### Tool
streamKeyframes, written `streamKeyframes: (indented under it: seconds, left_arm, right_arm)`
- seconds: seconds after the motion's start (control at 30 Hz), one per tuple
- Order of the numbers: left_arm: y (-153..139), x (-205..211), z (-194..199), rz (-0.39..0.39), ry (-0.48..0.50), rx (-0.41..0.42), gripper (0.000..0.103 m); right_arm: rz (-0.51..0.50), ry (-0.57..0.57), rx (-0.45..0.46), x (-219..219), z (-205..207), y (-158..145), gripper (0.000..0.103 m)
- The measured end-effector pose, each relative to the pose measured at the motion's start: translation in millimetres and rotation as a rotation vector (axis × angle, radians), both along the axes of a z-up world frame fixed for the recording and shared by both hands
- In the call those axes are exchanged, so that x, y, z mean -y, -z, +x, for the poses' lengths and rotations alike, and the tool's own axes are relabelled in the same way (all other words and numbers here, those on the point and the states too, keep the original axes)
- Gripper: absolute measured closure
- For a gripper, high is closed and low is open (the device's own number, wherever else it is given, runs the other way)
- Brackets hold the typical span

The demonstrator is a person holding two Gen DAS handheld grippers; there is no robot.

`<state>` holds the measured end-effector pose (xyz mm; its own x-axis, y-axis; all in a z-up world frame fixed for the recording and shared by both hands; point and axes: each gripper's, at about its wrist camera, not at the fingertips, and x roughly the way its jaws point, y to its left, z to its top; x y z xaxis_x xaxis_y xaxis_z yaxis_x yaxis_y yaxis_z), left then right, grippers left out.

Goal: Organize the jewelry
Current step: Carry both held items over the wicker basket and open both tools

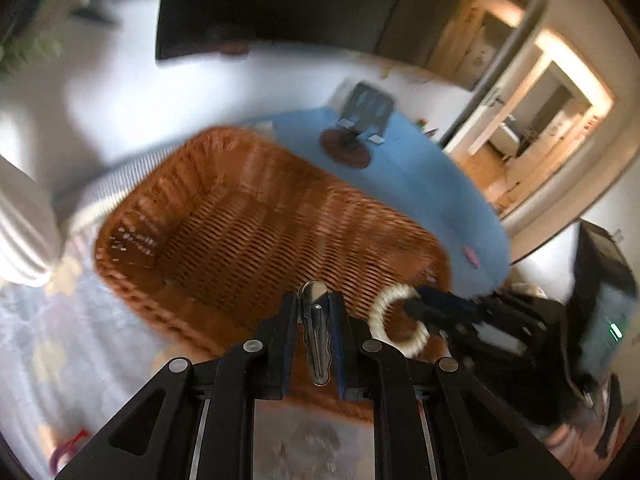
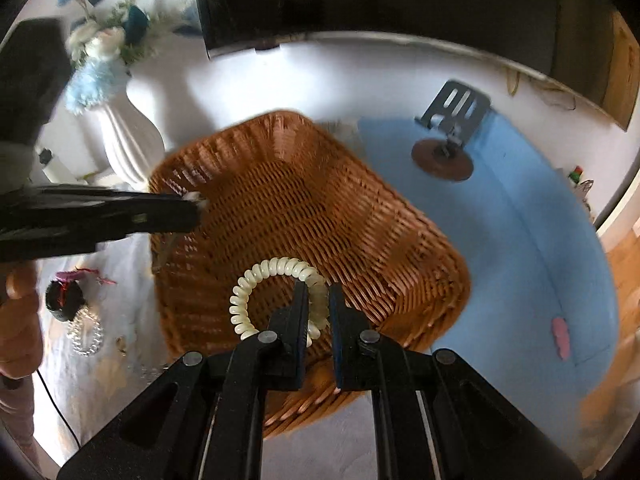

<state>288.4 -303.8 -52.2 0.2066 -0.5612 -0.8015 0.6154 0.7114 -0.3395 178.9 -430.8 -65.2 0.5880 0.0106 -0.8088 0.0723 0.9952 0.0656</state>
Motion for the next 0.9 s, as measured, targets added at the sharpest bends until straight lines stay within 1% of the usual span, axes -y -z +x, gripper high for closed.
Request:
streamKeyframes:
  seconds: [0.1, 0.2, 0.3, 0.33, 0.4, 0.43, 0.53, 0.67, 0.73, 0.77, 0.8, 0.87, 0.9]
  left_arm:
    - [22.5, 15.3, 12.8, 0.036, -0.020, -0.020, 0.087]
    - [33.4, 27.0, 14.6, 0.067, -0.023, -0.019, 0.087]
    - [38.3, 34.2, 15.3, 0.104, -0.038, 0.011, 0.086]
    - [38.7, 34.2, 15.9, 0.104, -0.043, 0.019, 0.086]
    - [36.9, 33.0, 14.6, 0.086, -0.034, 0.002, 0.083]
    - [33.7, 29.9, 13.1, 0.073, -0.029, -0.001, 0.083]
    - [12.3, 13.9, -1.0, 0.050, -0.026, 0.049, 0.079]
    - [-25.9, -16.3, -31.2, 0.009, -0.018, 0.132, 0.065]
    - [-41.9, -34.3, -46.8, -0.009, -0.023, 0.170, 0.062]
    - [-50.0, -45.7, -56.0, -0.013, -0.027, 0.194, 0.062]
    - [-55.8, -56.7, -63.6, -0.015, -0.030, 0.211, 0.062]
    - [-68.3, -78.7, -80.7, -0.022, -0.037, 0.246, 0.062]
    - [-74.3, -93.3, -92.3, -0.027, -0.045, 0.263, 0.061]
  right_arm:
    - [-0.014, -0.010, -0.022, -2.0, 3.9, 8.9, 0.092]
    - [-0.012, -0.020, -0.041, -0.7, 7.8, 14.9, 0.092]
    - [-0.023, -0.035, -0.048, -2.5, 11.3, 16.9, 0.091]
    - [-0.020, -0.037, -0.047, -2.4, 9.0, 16.9, 0.091]
    - [0.009, -0.030, -0.046, 0.8, 4.3, 14.8, 0.091]
    - [0.016, -0.025, -0.044, 2.1, 3.2, 13.5, 0.091]
    - [-0.014, 0.007, -0.020, 3.0, -10.0, 2.0, 0.089]
    - [0.006, 0.018, 0.025, -0.5, -32.3, -19.5, 0.088]
    - [0.006, 0.014, 0.063, -9.1, -49.3, -35.4, 0.087]
    - [0.005, 0.012, 0.078, -14.1, -55.9, -41.9, 0.084]
    - [0.005, 0.011, 0.091, -18.6, -62.7, -47.5, 0.079]
    - [0.017, 0.000, 0.121, -31.7, -78.9, -57.8, 0.072]
    - [0.023, -0.007, 0.130, -37.9, -84.3, -60.9, 0.071]
